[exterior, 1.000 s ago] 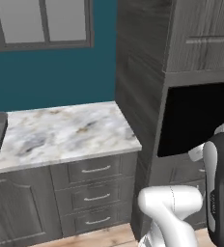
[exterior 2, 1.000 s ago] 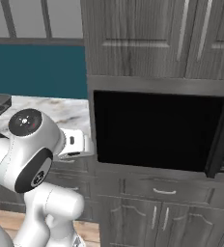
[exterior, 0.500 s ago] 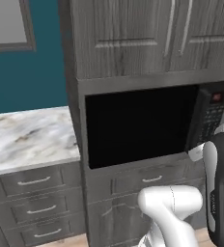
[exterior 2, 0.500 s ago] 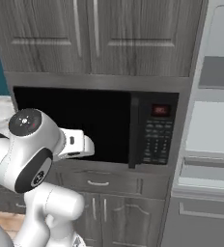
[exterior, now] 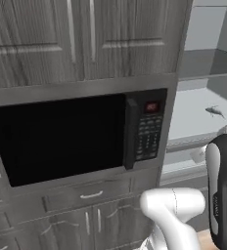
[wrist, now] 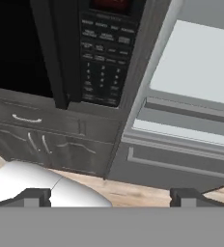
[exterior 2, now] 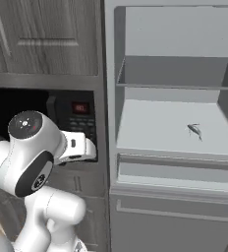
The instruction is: Place one carrot and one fish in each tupperware on the nearby counter, to pack two identical lunches.
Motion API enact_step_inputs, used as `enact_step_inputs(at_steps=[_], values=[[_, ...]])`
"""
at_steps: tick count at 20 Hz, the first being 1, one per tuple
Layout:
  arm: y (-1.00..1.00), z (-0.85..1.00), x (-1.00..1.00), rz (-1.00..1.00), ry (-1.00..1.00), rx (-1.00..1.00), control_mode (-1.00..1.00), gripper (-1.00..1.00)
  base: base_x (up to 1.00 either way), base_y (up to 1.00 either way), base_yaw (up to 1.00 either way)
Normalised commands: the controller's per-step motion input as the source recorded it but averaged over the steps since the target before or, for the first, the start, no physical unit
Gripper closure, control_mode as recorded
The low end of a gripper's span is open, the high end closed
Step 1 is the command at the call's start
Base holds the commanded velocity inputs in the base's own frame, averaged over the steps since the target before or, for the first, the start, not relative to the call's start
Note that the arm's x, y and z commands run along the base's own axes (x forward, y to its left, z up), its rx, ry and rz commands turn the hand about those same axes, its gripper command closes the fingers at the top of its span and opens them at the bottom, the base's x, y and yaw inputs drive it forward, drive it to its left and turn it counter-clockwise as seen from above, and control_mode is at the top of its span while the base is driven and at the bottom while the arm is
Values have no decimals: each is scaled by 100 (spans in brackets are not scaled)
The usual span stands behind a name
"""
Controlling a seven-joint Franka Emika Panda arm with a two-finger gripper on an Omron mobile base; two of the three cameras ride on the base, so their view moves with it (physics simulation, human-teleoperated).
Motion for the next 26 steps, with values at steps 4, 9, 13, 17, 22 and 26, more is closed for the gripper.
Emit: enact_step_inputs(at_steps=[4, 9, 13, 17, 22, 26], values=[[0, 0, 0, 0, 0, 0, 100, -100, 0, -100, -1], [0, 0, 0, 0, 0, 0, 100, -100, 0, -100, 0], [0, 0, 0, 0, 0, 0, 100, -100, 10, -61, 0], [0, 0, 0, 0, 0, 0, 100, -100, 61, 0, 0], [0, 0, 0, 0, 0, 0, 100, -100, 72, 2, 0], [0, 0, 0, 0, 0, 0, 100, -100, 30, -2, 0]])
